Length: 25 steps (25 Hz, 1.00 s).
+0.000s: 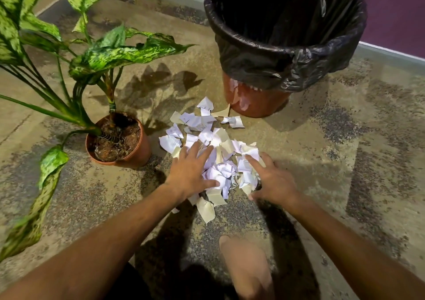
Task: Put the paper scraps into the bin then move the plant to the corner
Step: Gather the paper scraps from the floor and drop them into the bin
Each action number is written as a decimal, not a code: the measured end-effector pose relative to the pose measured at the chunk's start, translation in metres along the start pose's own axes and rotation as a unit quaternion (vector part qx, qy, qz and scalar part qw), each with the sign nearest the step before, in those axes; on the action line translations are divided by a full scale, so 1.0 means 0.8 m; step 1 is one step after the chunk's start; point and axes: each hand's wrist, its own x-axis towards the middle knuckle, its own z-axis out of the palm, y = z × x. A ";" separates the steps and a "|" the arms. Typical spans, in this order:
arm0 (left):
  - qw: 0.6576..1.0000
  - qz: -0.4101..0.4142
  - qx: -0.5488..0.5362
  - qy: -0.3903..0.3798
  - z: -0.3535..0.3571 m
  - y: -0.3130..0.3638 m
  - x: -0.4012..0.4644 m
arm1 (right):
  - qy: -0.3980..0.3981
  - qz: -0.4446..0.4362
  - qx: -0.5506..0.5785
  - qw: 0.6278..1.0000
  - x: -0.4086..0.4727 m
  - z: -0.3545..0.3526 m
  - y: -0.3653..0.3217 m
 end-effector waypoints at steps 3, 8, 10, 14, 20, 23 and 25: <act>0.999 -0.029 -0.027 -0.033 0.010 0.001 0.002 | 0.003 -0.048 -0.013 0.999 0.009 0.000 -0.030; 0.999 0.003 -0.028 0.030 0.013 -0.001 0.002 | 0.063 -0.107 0.022 0.992 0.011 -0.006 -0.057; 0.998 0.008 -0.053 0.042 0.010 -0.007 0.001 | 0.080 -0.124 0.032 0.989 0.011 -0.009 -0.061; 0.990 0.018 -0.087 0.113 -0.001 -0.016 -0.005 | 0.124 -0.122 0.083 0.981 0.006 -0.024 -0.061; 0.957 0.027 -0.170 0.233 -0.031 -0.012 -0.010 | 0.256 -0.125 0.132 0.950 -0.008 -0.100 -0.063; 0.934 0.032 -0.221 0.280 -0.050 -0.005 -0.009 | 0.344 -0.140 0.161 0.914 -0.027 -0.160 -0.073; 0.926 0.034 -0.227 0.300 -0.056 0.000 -0.012 | 0.419 -0.166 0.174 0.876 -0.039 -0.208 -0.072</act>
